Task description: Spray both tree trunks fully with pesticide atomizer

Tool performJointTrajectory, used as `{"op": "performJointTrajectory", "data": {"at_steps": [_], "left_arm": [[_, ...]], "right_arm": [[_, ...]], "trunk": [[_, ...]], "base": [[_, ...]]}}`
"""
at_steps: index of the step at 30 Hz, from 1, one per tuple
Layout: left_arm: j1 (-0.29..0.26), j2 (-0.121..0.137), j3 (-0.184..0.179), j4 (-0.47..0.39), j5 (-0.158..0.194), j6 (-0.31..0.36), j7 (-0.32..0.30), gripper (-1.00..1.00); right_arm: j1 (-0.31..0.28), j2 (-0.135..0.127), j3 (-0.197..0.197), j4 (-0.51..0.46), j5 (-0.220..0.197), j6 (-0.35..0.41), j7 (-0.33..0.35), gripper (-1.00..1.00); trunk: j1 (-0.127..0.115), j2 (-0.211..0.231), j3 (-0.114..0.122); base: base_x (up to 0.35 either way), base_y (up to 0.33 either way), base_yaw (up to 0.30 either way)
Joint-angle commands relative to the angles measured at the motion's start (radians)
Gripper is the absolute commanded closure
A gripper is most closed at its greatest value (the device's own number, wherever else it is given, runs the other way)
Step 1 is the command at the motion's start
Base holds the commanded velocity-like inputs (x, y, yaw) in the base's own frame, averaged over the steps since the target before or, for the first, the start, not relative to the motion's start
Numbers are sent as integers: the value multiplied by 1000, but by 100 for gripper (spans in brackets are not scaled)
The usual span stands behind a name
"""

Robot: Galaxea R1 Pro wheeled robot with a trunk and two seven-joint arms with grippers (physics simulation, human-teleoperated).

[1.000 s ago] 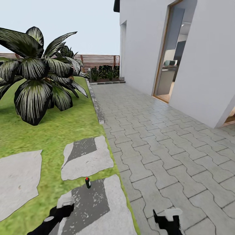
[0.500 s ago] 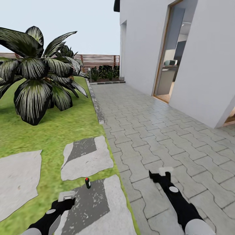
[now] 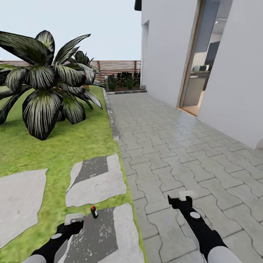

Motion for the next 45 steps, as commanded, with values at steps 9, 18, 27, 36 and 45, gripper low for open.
{"op": "performJointTrajectory", "data": {"at_steps": [9,18,27,36,45], "left_arm": [[-2,2,6,1,3,-1,1,-100],[-2,-5,2,1,3,-3,1,-100],[-1,-2,0,-11,0,-3,-1,-100],[-8,-7,-4,-17,-4,2,-3,-100],[-8,-6,-7,-17,-6,-4,-4,-100]], "right_arm": [[0,-1,1,9,5,-2,-1,-100],[0,-1,1,9,5,-2,-1,-100],[0,0,2,8,7,-1,2,-100],[0,0,1,5,7,0,1,-100],[0,-3,-1,4,6,-2,0,-100]], "trunk": [[0,0,-6],[0,0,-11],[12,-21,-21],[46,-84,-49],[81,-147,-80]], "base": [[271,-177,260],[32,-5,188],[1,0,14],[0,0,0],[0,0,0]]}}
